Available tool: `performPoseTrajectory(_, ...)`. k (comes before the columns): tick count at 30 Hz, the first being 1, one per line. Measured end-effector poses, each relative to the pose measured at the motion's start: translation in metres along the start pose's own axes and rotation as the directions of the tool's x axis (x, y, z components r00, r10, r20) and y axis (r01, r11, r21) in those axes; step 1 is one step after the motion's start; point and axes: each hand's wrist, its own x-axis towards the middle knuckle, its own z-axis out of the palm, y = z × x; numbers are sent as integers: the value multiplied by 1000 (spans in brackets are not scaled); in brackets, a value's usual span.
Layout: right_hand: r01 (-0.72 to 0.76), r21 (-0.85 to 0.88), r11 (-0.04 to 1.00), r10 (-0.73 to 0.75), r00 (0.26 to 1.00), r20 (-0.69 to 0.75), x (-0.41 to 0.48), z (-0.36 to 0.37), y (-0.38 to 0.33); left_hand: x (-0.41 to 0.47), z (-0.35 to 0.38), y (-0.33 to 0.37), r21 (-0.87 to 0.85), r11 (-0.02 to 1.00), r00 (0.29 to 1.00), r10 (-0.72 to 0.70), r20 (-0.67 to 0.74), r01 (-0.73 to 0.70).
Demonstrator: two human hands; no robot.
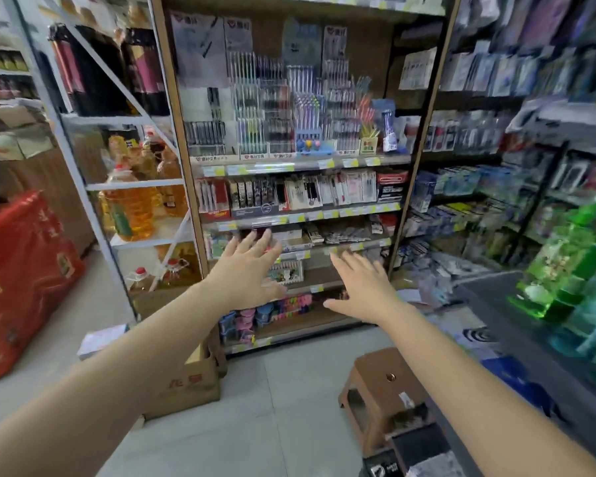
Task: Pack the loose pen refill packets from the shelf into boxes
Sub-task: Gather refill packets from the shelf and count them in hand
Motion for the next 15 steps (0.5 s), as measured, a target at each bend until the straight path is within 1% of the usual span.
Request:
performPoseTrajectory(9,24,31,999,-26,997,67,218,54,92,219,89,-54,-44,998,998,-34,54,36)
performPoseTrajectory(13,-14,59,998,7,993,120,296,76,126,302,120,-71,-67,997,993,-18,118,26)
performPoseTrajectory(15,-28,65,997,20,993,120,335,86,145,345,133,-78,-78,997,990,-2,139,13)
